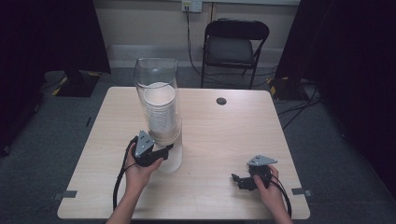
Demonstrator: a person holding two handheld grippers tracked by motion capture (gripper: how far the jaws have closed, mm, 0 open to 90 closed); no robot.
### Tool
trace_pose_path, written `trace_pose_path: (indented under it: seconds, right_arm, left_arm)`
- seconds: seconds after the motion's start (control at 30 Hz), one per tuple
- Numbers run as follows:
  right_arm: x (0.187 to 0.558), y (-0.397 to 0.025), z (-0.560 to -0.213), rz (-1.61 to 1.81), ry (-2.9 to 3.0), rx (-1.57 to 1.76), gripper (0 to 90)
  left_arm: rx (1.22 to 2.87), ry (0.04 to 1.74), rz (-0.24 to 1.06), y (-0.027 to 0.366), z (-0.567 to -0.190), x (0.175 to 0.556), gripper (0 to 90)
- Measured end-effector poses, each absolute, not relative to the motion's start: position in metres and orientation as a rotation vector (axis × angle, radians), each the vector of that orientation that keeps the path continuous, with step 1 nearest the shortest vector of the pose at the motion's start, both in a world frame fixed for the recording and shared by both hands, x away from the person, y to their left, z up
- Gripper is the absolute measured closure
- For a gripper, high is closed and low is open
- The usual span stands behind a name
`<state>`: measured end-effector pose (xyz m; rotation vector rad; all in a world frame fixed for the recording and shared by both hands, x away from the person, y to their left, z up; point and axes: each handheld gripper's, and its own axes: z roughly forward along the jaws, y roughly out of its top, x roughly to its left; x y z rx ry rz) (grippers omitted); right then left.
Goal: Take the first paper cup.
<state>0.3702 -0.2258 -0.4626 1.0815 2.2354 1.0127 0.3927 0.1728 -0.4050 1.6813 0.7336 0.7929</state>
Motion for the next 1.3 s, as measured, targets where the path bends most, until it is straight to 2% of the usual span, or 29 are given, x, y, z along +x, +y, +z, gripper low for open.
trace_pose_path:
  seconds: [0.43,0.53,0.57,0.63,0.73,1.3]
  right_arm:
    - [0.370,-0.226,-0.463,1.012,2.235,1.082,11.9]
    - [0.370,-0.226,-0.463,1.012,2.235,1.084,11.8]
    - [0.370,-0.226,-0.463,1.011,2.236,1.084,11.7]
    - [0.370,-0.226,-0.463,1.010,2.235,1.083,11.4]
    - [0.371,-0.226,-0.463,1.010,2.237,1.083,11.1]
    - [0.373,-0.226,-0.463,1.013,2.247,1.067,10.0]
  left_arm:
    - [1.684,0.742,0.796,0.171,-0.406,0.393,37.3]
    - [1.830,0.810,0.787,0.170,-0.423,0.396,37.8]
    - [1.815,0.817,0.770,0.171,-0.432,0.396,37.7]
    - [1.978,0.874,0.719,0.165,-0.447,0.398,37.6]
    - [1.943,0.885,0.675,0.170,-0.463,0.396,37.5]
    - [1.971,0.889,0.607,0.195,-0.466,0.374,37.3]
